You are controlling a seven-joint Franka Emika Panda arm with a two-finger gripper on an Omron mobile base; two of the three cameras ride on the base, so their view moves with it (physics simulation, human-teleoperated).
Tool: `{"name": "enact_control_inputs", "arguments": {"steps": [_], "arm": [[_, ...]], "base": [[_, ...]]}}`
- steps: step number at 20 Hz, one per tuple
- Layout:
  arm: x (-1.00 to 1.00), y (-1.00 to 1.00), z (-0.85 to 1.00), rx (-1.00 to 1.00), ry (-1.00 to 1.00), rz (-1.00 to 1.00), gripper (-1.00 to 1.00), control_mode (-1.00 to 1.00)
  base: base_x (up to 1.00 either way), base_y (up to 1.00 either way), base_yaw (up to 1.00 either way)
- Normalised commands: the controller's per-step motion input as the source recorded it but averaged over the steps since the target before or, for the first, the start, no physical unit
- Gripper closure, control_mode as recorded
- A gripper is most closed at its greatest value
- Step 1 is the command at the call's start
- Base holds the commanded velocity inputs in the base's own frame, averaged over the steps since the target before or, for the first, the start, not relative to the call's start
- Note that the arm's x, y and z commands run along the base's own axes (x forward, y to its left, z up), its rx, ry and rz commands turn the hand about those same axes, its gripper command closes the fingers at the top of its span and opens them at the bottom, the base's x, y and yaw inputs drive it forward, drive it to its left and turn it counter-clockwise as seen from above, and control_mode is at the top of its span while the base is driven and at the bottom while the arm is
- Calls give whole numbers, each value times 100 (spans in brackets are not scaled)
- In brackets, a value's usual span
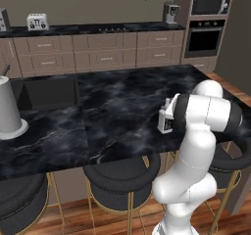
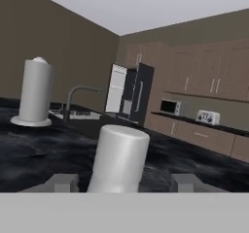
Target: There is a bowl on the dining counter. Grab a lemon wedge from the fridge and place it in the bowl. Then get the liquor bottle and glass cup from the cabinet and place them next to the bowl.
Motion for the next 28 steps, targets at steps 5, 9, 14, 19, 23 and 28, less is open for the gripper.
{"name": "enact_control_inputs", "arguments": {"steps": [5,9,14,19,23,28], "arm": [[-22,0,12,0,-7,-2,-100,-100],[-7,0,38,0,-8,-6,-100,-100],[-2,0,61,0,-12,-8,-100,-100],[-32,2,72,0,-15,-8,-100,-100],[-60,9,82,0,-5,-10,-100,-100],[-48,7,93,0,2,-11,-100,-100]], "base": [[0,0,0],[0,0,0],[0,0,0],[0,0,0],[0,0,0],[0,0,0]]}}
